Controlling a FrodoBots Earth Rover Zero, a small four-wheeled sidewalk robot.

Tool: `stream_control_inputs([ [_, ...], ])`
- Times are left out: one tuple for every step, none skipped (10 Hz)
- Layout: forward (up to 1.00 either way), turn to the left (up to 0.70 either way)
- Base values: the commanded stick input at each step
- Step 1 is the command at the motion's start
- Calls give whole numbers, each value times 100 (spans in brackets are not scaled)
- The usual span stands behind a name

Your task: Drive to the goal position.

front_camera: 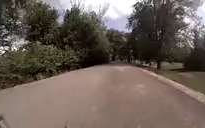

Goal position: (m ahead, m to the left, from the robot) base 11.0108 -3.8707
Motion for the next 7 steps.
stream_control_inputs([
  [70, 0],
  [70, -18],
  [70, -35],
  [70, -35],
  [70, -35],
  [70, -35],
  [70, -35],
])
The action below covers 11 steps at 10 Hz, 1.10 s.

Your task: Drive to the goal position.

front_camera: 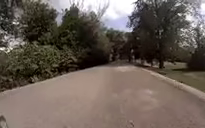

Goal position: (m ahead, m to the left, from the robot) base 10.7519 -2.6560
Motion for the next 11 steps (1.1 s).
stream_control_inputs([
  [70, -1],
  [70, 0],
  [70, 0],
  [70, 0],
  [70, 0],
  [70, 0],
  [70, 0],
  [70, 0],
  [70, 0],
  [70, 0],
  [70, 0],
])
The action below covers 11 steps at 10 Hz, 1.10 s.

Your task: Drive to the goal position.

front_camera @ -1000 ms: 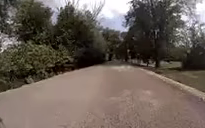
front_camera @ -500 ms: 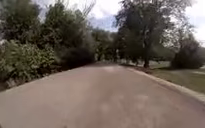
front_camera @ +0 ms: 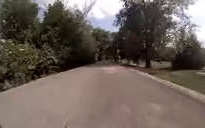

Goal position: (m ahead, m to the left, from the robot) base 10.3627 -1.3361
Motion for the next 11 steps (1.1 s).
stream_control_inputs([
  [70, 0],
  [70, 0],
  [70, 0],
  [70, 0],
  [70, 0],
  [70, 0],
  [70, 0],
  [70, 0],
  [70, 0],
  [70, 0],
  [70, 0],
])
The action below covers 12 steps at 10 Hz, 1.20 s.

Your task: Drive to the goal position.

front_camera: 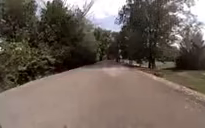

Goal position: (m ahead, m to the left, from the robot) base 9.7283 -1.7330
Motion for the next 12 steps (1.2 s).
stream_control_inputs([
  [70, 0],
  [70, 0],
  [70, 0],
  [70, 0],
  [70, 0],
  [70, 0],
  [70, 0],
  [70, 0],
  [70, 0],
  [70, 0],
  [70, 0],
  [70, 0],
])
